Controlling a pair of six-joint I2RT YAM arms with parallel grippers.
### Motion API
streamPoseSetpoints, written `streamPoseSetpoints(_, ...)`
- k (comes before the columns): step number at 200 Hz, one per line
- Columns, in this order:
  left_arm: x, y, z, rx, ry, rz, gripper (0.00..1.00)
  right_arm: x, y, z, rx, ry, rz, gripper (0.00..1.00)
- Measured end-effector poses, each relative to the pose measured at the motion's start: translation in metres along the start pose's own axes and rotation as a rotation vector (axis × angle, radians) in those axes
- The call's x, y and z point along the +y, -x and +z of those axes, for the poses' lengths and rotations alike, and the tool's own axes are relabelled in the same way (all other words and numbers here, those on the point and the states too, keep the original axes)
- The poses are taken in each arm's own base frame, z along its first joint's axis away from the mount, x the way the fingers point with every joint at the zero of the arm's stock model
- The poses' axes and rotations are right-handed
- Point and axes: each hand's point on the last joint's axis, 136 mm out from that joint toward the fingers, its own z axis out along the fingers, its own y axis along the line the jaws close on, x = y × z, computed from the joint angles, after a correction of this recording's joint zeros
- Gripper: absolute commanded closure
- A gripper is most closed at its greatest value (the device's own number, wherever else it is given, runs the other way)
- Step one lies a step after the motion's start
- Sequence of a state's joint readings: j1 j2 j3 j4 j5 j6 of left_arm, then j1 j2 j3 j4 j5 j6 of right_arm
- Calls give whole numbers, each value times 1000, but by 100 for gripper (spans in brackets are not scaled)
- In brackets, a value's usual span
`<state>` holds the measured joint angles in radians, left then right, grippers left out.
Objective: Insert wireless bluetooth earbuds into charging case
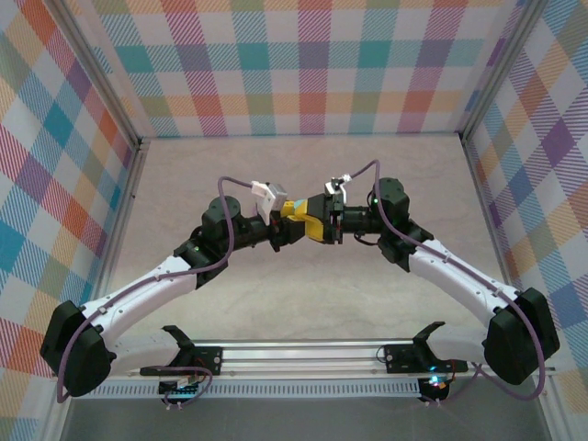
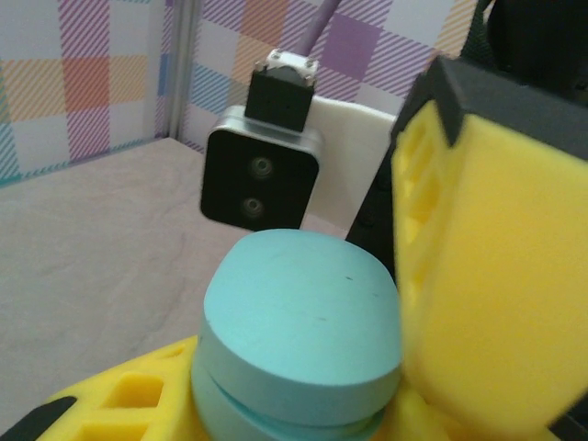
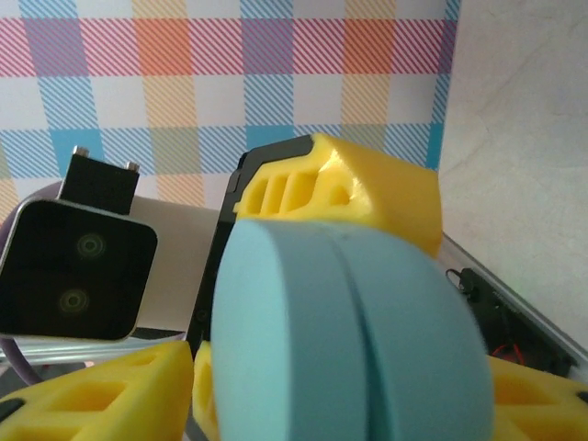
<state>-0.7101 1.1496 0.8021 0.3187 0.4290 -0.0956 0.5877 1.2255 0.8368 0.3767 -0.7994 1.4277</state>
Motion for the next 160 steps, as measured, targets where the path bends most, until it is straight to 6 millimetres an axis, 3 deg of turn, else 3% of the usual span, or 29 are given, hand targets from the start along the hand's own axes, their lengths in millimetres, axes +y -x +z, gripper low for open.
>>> streamPoseSetpoints(29,-7,-2,-4,5,-33,5,60,-4,8,-3,-34,-7,6,34)
streamPoseSetpoints(91,-9,-6,-7,9,-41,8,58,-3,11,-4,-47,-4,6,57)
streamPoseSetpoints(130,-6,-11,-3,23,-35,3,32,-4,12,-4,-52,-3,5,65)
streamPoseSetpoints(143,-5,-12,-3,28,-33,2,19,-4,12,-4,-56,-5,7,66)
streamPoseSetpoints(153,-5,-13,-3,30,-30,13,2,-4,13,-4,-61,-4,5,66)
streamPoseSetpoints(160,-4,-14,-3,34,-25,14,0,-4,14,-4,-66,-2,2,66)
